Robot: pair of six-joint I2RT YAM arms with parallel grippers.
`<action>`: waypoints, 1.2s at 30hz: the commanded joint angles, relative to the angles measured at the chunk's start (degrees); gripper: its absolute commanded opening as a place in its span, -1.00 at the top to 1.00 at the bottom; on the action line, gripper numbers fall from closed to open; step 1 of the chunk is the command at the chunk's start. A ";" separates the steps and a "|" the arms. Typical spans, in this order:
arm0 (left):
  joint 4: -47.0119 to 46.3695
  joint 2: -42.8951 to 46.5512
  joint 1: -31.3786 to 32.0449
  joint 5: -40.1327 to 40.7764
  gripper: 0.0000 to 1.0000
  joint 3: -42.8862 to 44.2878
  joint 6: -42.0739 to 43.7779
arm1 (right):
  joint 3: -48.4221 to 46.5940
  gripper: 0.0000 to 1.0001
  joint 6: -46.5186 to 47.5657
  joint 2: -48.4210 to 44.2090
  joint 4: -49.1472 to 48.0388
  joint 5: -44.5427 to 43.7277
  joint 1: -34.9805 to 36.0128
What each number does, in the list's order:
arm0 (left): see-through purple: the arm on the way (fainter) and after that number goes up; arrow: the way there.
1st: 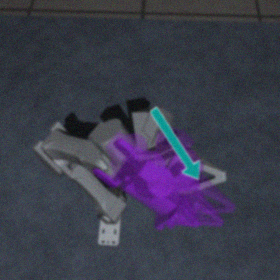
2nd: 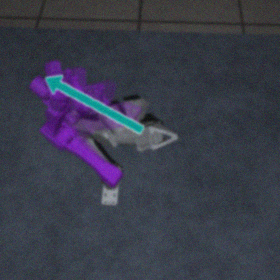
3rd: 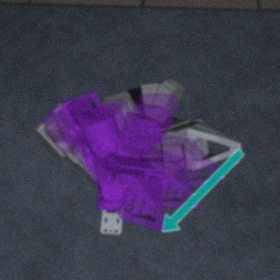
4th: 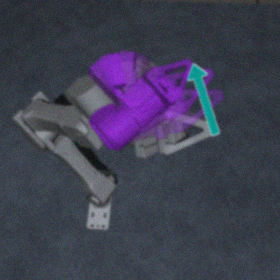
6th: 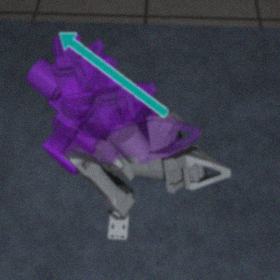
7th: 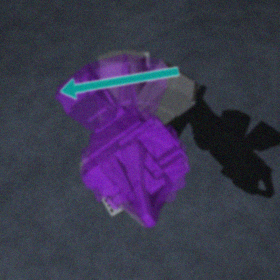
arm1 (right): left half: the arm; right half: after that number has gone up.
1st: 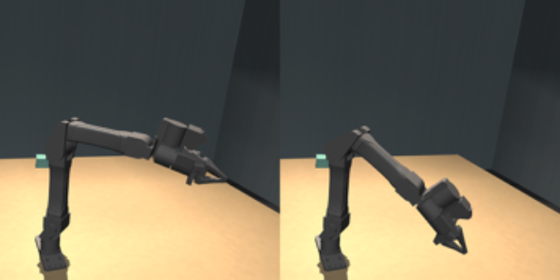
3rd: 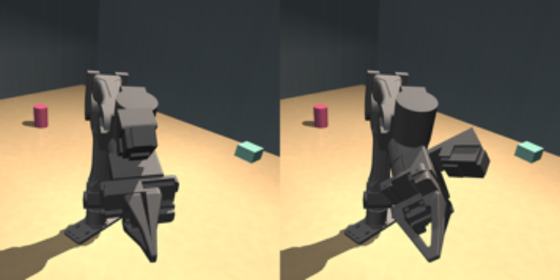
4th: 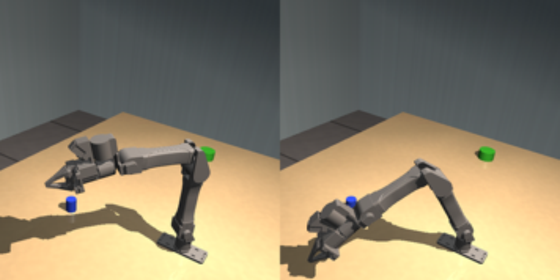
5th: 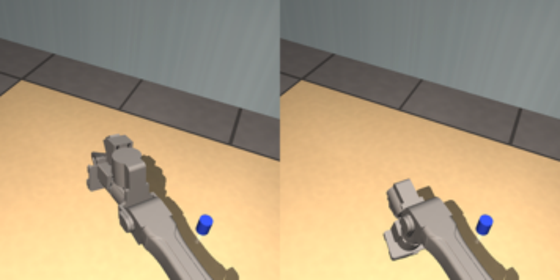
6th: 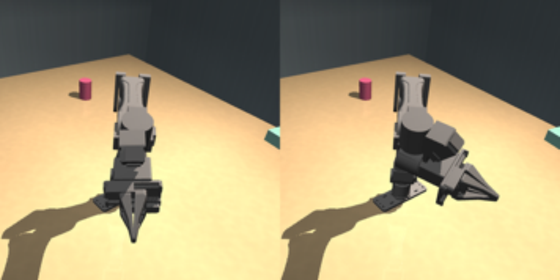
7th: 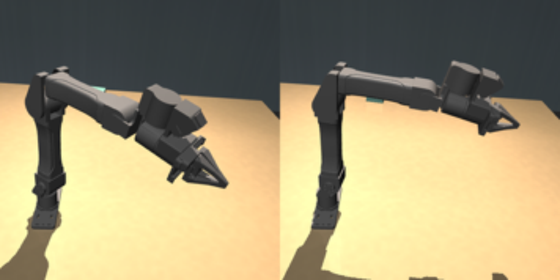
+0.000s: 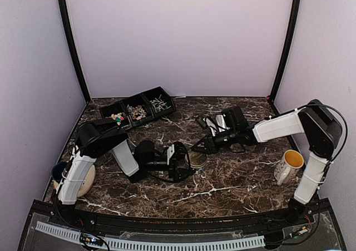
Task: Pack the candies
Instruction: Screw the box lid onto the packing box.
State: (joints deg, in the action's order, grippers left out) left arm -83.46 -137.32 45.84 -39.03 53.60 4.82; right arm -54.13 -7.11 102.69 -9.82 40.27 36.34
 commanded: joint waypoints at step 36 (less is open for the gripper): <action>10.22 -4.18 -0.51 0.49 -0.75 -0.96 1.69 | -7.76 0.26 3.68 5.25 6.19 4.26 -1.74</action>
State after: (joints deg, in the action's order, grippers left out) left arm -83.44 -137.32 45.84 -39.03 53.63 4.82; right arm -61.63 -4.56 107.37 -3.05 42.85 34.96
